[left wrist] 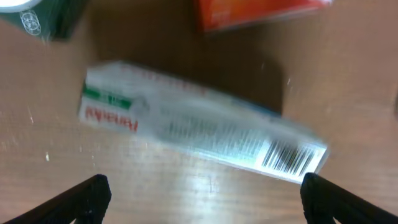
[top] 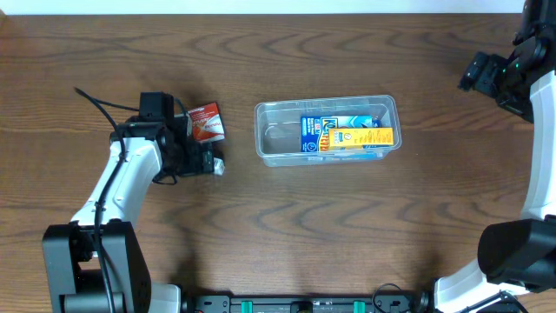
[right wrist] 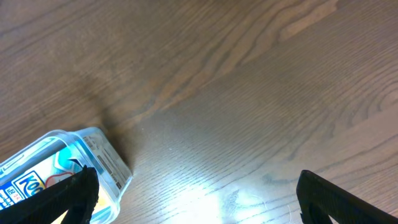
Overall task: Pack container
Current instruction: 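Move the left gripper to the white-green Panadol box and grasp it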
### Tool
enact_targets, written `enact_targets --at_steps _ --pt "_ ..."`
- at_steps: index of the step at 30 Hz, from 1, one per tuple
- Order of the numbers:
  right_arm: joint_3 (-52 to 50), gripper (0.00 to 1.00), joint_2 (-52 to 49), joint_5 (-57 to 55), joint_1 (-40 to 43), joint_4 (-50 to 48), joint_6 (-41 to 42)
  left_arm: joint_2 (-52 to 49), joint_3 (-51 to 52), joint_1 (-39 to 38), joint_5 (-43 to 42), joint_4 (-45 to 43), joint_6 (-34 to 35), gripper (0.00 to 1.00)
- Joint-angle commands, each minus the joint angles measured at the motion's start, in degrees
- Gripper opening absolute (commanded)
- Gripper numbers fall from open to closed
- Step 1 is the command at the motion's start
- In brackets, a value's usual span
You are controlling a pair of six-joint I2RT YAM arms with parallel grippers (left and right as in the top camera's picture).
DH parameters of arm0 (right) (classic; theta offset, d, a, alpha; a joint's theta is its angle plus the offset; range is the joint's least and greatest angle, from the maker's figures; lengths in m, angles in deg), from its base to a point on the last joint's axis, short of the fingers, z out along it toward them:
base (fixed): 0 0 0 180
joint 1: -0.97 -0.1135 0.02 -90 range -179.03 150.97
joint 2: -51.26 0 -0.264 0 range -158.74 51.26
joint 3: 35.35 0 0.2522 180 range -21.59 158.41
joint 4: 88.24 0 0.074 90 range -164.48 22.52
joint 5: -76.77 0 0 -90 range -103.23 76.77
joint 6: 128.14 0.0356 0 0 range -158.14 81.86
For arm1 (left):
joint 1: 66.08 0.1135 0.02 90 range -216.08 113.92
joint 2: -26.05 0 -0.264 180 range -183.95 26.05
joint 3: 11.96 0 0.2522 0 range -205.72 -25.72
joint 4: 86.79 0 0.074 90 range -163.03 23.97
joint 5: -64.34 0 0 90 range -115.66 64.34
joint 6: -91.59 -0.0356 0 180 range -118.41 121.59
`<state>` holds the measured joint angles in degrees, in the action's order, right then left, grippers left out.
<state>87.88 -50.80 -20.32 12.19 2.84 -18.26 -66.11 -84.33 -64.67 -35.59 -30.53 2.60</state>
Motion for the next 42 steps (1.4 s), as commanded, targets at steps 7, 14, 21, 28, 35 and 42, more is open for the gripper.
enact_targets --at_steps 7,14,21,28,35,42 --pt "-0.1 0.99 -0.3 0.0 0.5 0.1 -0.2 -0.3 -0.9 0.1 0.0 1.2 13.3 0.97" --pt "-0.1 0.99 -0.3 0.0 0.5 0.1 -0.2 -0.3 -0.9 0.0 -0.2 -3.3 30.3 0.97" --pt "-0.1 0.99 -0.3 0.0 0.5 0.1 -0.2 -2.1 -0.9 -2.2 -0.1 -7.2 39.1 0.97" --pt "-0.1 0.99 -0.3 0.0 0.5 0.0 -0.2 -8.6 -0.9 -2.9 -0.2 -7.8 41.3 0.84" --pt "-0.1 0.99 -0.3 0.0 0.5 0.1 -0.2 -10.0 -0.9 -2.9 -0.2 -7.7 41.3 0.64" --pt "-0.1 0.99 -0.3 0.0 0.5 0.1 -0.2 -9.9 -1.3 -2.8 -0.2 -8.3 40.4 0.51"
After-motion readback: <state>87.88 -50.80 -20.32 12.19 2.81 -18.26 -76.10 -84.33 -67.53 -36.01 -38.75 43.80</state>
